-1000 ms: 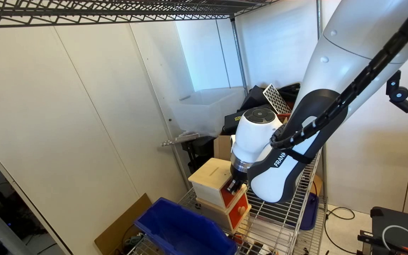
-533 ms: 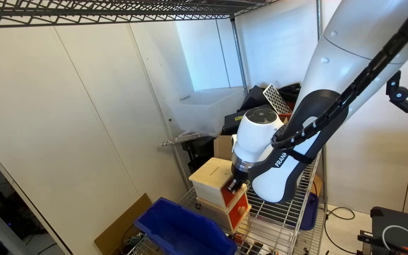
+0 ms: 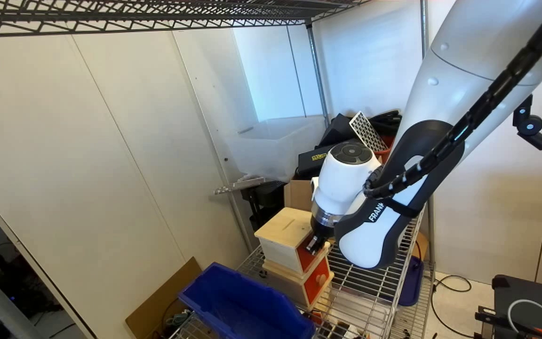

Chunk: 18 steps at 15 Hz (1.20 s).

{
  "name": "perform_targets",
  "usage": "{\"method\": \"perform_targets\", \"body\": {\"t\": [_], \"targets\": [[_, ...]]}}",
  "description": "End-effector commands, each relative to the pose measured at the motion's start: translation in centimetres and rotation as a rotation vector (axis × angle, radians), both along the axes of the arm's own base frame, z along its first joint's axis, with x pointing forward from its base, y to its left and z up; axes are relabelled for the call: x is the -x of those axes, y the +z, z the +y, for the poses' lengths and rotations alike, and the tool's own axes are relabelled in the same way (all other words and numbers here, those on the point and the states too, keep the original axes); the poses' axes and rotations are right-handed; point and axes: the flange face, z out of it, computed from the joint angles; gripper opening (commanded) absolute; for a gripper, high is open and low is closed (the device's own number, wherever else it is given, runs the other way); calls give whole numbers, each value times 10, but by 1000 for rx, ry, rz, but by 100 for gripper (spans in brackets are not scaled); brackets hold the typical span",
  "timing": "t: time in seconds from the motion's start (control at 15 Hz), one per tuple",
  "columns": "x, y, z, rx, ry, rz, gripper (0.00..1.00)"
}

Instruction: Open the chest drawer

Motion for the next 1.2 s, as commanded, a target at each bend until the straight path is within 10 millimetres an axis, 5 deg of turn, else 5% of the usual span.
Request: {"method": "perform_targets", "body": {"t": [0.0,1.13], "targets": [[2,6,0,4,-4,-28,7],[9,5,6,16,18,-33,7]]}}
